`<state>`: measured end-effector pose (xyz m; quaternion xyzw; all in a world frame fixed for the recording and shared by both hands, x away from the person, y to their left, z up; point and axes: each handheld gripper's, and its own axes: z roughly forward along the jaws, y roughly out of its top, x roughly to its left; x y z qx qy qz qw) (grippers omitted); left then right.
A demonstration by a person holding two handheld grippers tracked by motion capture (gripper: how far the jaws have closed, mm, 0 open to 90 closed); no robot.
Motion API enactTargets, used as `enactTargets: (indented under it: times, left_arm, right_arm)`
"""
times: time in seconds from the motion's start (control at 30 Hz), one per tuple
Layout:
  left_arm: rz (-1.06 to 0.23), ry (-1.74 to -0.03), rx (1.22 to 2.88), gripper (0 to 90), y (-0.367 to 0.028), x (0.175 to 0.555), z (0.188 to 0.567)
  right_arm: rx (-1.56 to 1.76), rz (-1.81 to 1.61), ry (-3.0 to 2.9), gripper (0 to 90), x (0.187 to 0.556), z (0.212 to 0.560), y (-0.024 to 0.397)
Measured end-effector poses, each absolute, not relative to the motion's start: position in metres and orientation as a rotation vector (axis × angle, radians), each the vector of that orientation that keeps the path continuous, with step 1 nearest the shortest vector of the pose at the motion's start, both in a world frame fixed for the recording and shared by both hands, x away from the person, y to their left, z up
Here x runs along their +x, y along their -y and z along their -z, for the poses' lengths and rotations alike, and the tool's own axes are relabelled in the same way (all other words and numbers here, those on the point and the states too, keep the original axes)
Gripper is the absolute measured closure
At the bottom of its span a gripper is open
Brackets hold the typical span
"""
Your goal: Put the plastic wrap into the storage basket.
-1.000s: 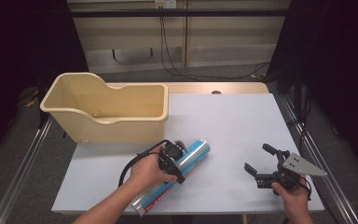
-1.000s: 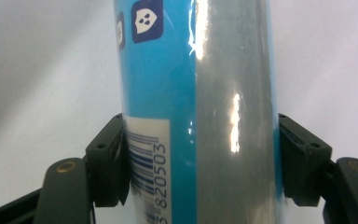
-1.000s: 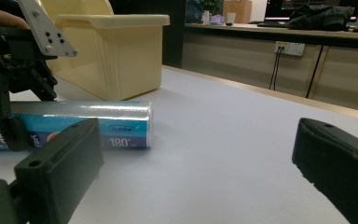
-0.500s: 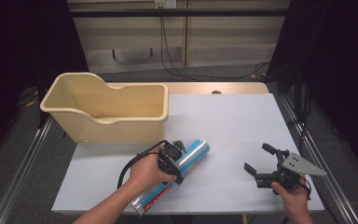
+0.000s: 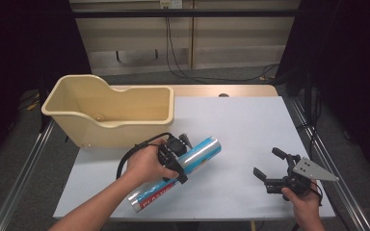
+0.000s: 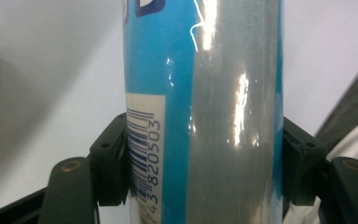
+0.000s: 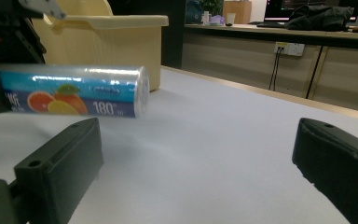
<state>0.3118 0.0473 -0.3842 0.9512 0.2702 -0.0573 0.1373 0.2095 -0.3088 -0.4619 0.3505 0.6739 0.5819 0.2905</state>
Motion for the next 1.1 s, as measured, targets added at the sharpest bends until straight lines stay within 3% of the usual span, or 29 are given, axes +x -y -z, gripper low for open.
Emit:
enactTargets:
  times: [0.57, 1.1]
  left_arm:
    - [0.081, -0.709, 2.650, 32.3, -0.074, 0.334, 0.299]
    - [0.082, -0.687, 2.650, 32.3, -0.082, 0.359, 0.270]
  right_arm:
    - [0.944, -1.556, -1.801, 1.0, 0.210, 0.463, 0.308]
    - [0.954, -1.562, -1.793, 1.0, 0.210, 0.463, 0.310]
